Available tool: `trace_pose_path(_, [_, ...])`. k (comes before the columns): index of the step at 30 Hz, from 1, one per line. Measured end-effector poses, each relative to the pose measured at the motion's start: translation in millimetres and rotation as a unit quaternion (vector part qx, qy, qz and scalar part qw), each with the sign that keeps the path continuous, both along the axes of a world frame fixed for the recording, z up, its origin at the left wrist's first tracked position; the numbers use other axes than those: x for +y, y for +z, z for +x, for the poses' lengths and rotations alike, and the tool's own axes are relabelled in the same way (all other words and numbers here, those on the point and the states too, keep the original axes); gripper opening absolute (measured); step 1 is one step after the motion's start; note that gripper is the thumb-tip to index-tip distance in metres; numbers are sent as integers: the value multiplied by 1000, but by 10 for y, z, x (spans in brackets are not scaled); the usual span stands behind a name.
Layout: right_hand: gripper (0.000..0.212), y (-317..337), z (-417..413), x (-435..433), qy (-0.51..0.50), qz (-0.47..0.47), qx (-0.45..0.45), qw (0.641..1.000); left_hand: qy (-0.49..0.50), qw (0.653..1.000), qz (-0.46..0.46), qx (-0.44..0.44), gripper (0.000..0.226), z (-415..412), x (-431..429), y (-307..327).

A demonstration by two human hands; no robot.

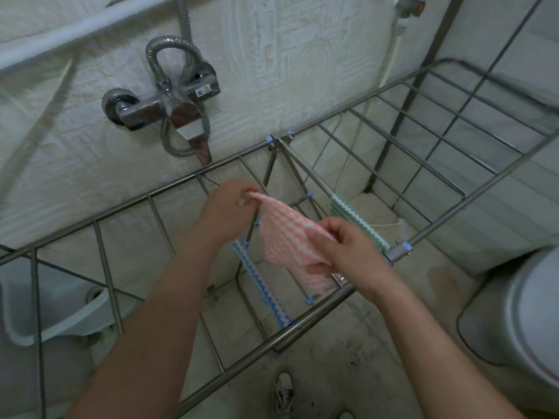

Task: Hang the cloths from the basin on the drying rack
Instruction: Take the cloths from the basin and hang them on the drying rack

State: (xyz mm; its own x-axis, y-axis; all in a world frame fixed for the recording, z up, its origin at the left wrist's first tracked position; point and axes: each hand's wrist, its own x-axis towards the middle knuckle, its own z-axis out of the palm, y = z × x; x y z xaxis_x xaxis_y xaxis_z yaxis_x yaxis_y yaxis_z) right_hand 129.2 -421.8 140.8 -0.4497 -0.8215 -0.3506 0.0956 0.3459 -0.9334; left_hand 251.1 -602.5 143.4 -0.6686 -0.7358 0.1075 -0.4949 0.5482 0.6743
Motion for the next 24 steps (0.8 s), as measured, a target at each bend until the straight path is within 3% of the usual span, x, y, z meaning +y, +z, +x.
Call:
trace_pose_path(2, [15, -63, 87, 15, -23, -6, 35, 999, 29, 987, 118, 108, 26, -33, 0, -40])
trace_pose_path(4, [17, -125, 129, 37, -54, -8, 29, 998, 46, 964, 206, 164, 32, -68, -20, -76])
trace_pose_path(6, [20, -182, 118, 61, -95, 0, 18, 995, 43, 972, 188, 136, 29, -185, -54, -125])
trace_pose_path(9, [14, -387, -40, 143, -127, 84, 204, 967, -8, 995, 101, 15, 7, -514, -74, -285])
trace_pose_path(12, [17, -586, -242, 230, -94, 224, 344, 907, -55, 994, 63, -65, 24, -838, -1, -501])
trace_pose_path(15, [29, -737, -373, 237, -79, 301, 384, 870, -74, 993, 54, -78, 33, -1025, 60, -661])
trace_pose_path(18, [33, -845, -412, 225, -83, 314, 426, 845, -70, 994, 48, -67, 36, -1139, 61, -735])
trace_pose_path(24, [35, -919, -407, 200, -95, 310, 441, 837, -71, 992, 91, -45, 40, -1144, 33, -766])
